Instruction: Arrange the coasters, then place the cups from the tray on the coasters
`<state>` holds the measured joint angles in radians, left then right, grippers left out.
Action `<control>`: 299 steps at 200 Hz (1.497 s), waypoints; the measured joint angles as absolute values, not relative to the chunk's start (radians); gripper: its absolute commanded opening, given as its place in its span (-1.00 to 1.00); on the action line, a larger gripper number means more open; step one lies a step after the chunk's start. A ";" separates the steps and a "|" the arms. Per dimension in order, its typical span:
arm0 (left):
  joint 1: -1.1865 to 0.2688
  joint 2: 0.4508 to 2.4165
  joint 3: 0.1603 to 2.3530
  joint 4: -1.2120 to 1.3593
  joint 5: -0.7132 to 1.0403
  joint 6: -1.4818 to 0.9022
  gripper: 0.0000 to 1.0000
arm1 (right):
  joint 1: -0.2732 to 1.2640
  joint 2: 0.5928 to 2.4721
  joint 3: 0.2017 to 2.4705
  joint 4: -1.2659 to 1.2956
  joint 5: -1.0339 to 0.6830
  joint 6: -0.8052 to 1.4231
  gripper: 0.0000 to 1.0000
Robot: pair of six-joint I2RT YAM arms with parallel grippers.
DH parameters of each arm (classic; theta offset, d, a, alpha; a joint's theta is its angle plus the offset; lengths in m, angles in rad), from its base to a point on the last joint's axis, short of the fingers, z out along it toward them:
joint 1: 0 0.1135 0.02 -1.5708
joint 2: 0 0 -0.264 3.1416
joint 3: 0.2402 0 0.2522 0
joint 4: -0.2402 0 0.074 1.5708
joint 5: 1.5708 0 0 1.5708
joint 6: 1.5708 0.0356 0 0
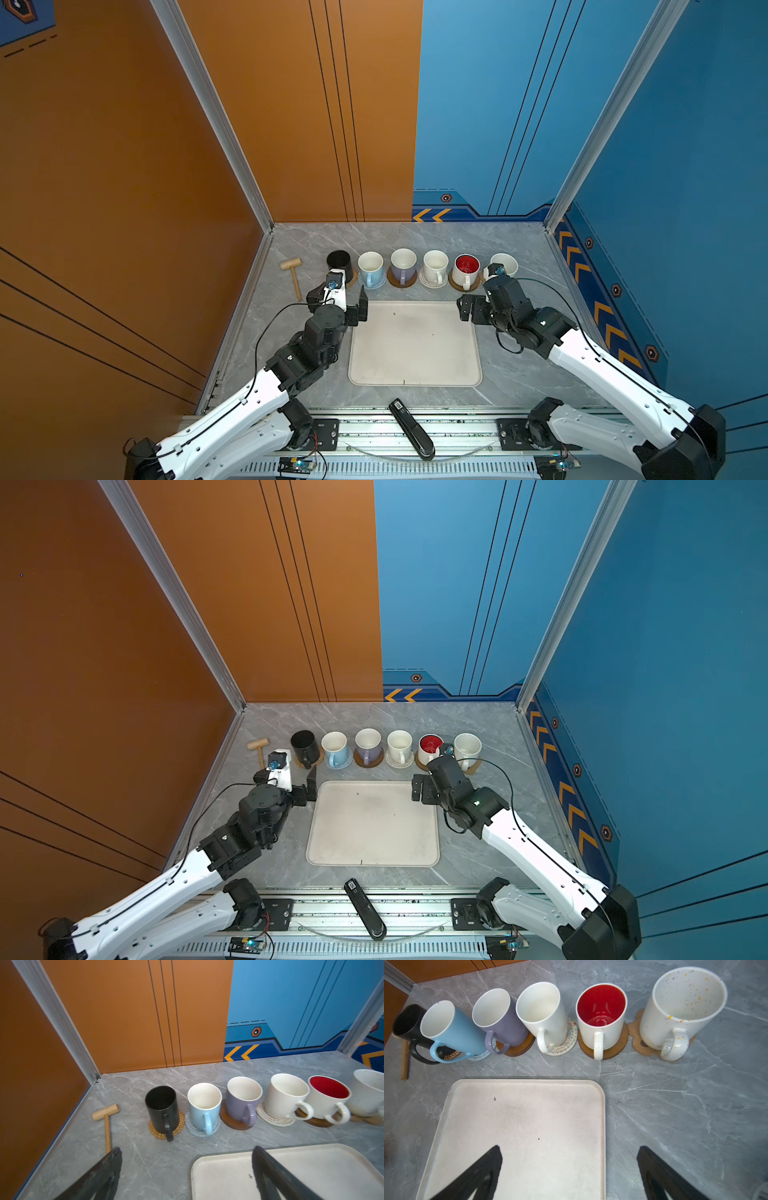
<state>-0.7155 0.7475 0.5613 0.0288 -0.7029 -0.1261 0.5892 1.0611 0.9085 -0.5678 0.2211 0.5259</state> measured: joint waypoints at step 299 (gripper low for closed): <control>-0.130 1.510 0.316 0.939 -0.467 0.003 0.96 | 0.088 1.588 0.723 0.111 0.413 0.175 1.00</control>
